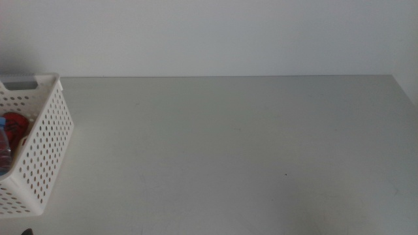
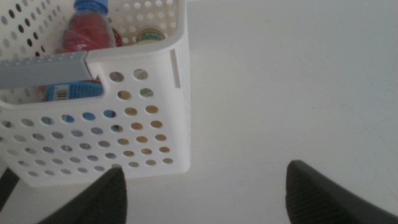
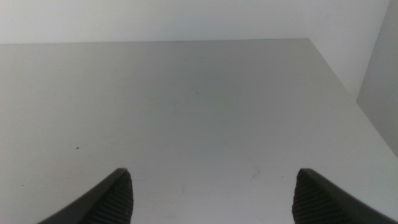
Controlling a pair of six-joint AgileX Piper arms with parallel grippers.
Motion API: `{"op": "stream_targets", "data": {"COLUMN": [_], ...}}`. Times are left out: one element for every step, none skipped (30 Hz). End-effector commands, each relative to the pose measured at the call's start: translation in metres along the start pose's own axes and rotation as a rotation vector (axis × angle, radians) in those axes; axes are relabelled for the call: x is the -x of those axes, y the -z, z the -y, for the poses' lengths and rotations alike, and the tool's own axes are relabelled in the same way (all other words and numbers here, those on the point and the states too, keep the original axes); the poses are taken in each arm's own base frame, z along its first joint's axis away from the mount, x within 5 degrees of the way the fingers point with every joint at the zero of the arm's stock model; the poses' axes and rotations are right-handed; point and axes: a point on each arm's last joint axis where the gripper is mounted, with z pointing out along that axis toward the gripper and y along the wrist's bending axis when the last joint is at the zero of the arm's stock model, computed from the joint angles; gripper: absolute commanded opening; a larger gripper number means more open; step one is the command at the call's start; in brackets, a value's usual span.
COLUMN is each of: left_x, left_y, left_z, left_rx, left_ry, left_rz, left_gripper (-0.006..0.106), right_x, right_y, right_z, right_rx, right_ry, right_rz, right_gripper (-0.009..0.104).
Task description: Use arms to grab the bottles and put them into the dustbin to the left of the table.
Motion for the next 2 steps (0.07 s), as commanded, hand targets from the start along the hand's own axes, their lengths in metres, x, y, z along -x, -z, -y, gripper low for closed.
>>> {"op": "stream_targets", "data": {"left_x": [0.0068, 0.0068], "left_y": [0.0016, 0.0016], "left_z": [-0.0009, -0.0009], "left_rx": [0.011, 0.011], "left_ry": [0.032, 0.032], "left_rz": [0.101, 0.101], "left_gripper": [0.084, 0.084], "right_x": [0.0105, 0.0105], "right_y": [0.0029, 0.0029], "right_z": [0.0003, 0.0003], "right_rx": [-0.008, -0.008], "right_ry": [0.015, 0.015], "right_rz": [0.103, 0.103], "right_gripper": [0.066, 0.066]}}
